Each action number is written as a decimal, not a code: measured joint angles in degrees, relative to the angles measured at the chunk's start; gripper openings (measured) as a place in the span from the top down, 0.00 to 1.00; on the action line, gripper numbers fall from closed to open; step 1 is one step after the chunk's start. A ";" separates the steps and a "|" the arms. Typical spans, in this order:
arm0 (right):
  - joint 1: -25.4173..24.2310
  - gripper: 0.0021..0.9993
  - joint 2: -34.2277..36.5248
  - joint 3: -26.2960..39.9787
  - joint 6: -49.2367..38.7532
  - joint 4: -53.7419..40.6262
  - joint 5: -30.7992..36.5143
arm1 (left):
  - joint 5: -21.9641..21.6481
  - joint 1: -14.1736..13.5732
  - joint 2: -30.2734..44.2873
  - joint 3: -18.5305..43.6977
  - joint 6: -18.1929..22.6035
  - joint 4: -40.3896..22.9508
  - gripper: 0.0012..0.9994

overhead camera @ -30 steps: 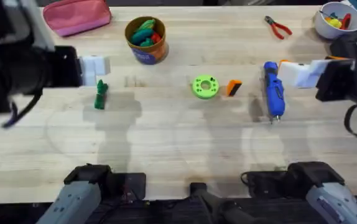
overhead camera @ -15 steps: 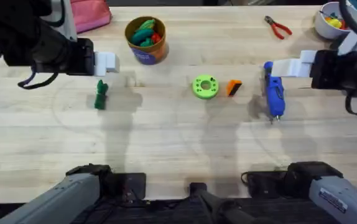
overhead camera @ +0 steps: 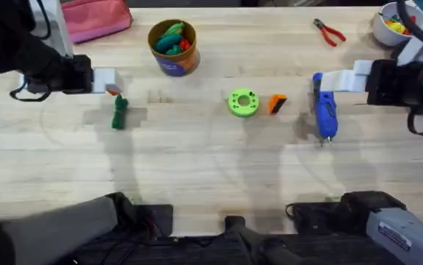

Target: Pick up the gripper from the table and insert it into the empty holder that is missing its gripper. Then pick up a screw, insert it into the mounting hole, and use the screwdriver to tighten it. Finally, clean up the table by picking up the vegetable and placing it into the bucket.

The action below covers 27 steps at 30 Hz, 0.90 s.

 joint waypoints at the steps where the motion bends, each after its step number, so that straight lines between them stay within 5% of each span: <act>1: 0.02 0.01 0.00 0.00 -0.01 0.00 0.00 | 0.20 0.36 1.46 0.00 0.80 0.57 0.01; 13: 0.00 0.01 0.00 0.00 0.00 0.00 0.00 | 1.01 0.00 15.94 0.00 6.60 5.31 0.01; 27: 0.01 0.01 0.00 0.00 0.00 0.00 0.00 | 1.03 -0.35 21.29 0.00 9.41 5.79 0.01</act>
